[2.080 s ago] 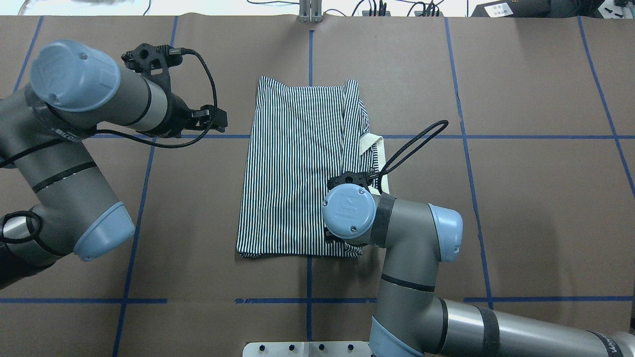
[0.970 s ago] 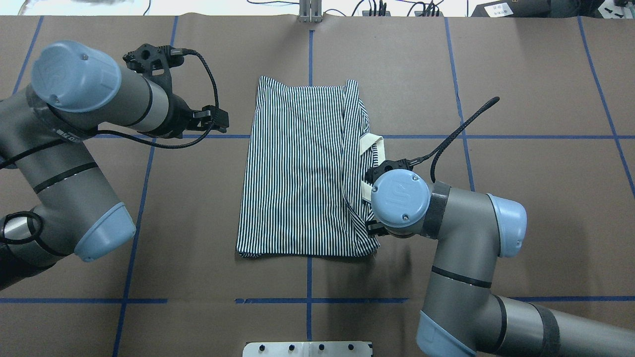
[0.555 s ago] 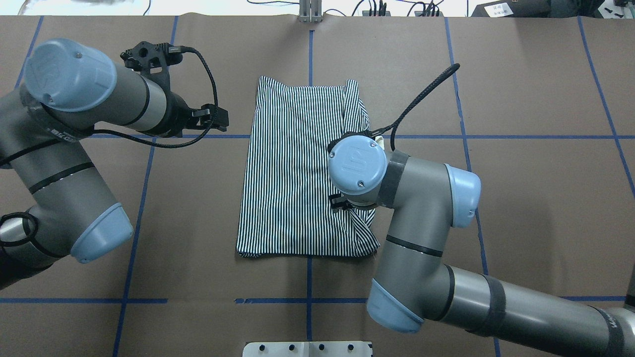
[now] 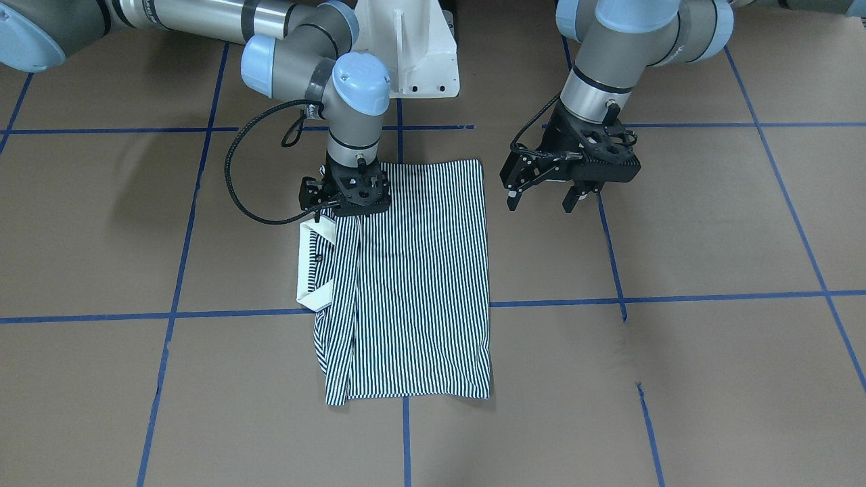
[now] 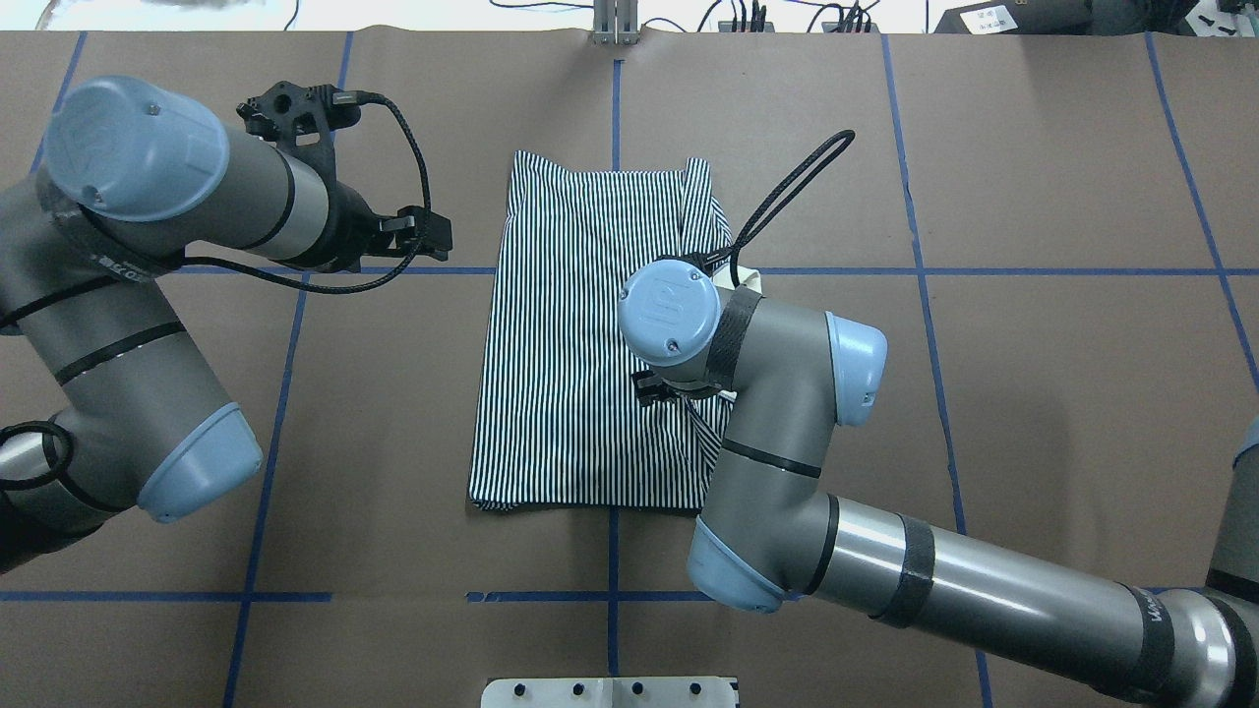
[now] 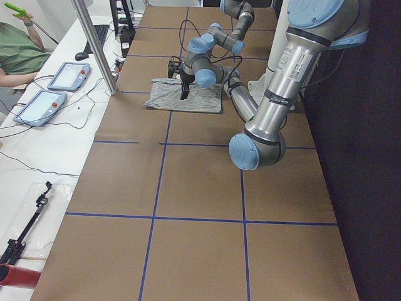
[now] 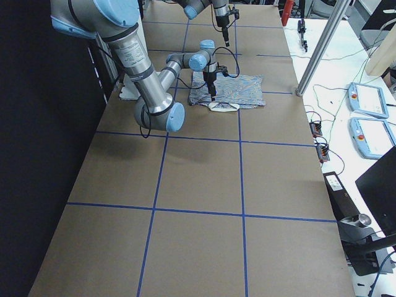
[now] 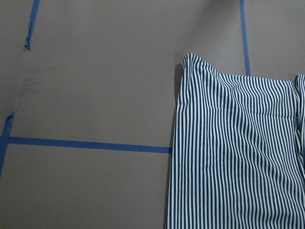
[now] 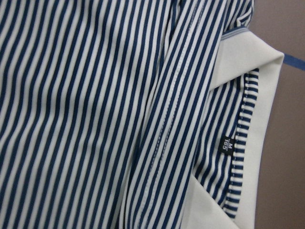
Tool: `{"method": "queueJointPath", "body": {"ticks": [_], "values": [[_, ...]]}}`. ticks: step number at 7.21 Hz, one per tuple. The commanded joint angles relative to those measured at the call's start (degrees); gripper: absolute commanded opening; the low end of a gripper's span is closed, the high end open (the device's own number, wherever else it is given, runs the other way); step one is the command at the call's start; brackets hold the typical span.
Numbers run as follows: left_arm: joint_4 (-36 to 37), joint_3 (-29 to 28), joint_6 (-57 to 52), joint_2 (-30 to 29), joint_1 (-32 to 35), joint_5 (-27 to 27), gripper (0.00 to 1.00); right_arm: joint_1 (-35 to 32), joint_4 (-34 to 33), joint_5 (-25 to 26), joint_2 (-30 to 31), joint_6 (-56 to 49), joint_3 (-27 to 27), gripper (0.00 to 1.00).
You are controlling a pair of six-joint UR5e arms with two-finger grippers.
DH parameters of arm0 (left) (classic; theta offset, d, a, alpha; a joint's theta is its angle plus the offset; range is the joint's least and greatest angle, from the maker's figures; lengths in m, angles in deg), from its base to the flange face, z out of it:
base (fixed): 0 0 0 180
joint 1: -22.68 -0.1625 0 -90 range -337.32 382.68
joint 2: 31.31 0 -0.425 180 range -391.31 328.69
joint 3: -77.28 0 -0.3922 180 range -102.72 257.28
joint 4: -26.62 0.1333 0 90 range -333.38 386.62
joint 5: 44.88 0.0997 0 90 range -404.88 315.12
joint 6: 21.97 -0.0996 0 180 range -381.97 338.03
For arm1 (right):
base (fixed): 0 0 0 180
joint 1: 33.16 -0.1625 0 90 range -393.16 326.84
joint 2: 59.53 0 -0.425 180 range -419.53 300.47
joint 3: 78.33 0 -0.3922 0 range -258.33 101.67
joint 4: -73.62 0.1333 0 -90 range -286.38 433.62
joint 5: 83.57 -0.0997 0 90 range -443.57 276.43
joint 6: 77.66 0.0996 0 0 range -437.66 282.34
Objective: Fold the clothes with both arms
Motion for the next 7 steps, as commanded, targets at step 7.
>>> {"method": "queueJointPath", "body": {"ticks": [7], "values": [[-0.2,0.0,0.1,-0.1,-0.1,0.0,1.00,0.2,-2.3,-1.0,1.1,-0.3,-0.5,1.00]]}}
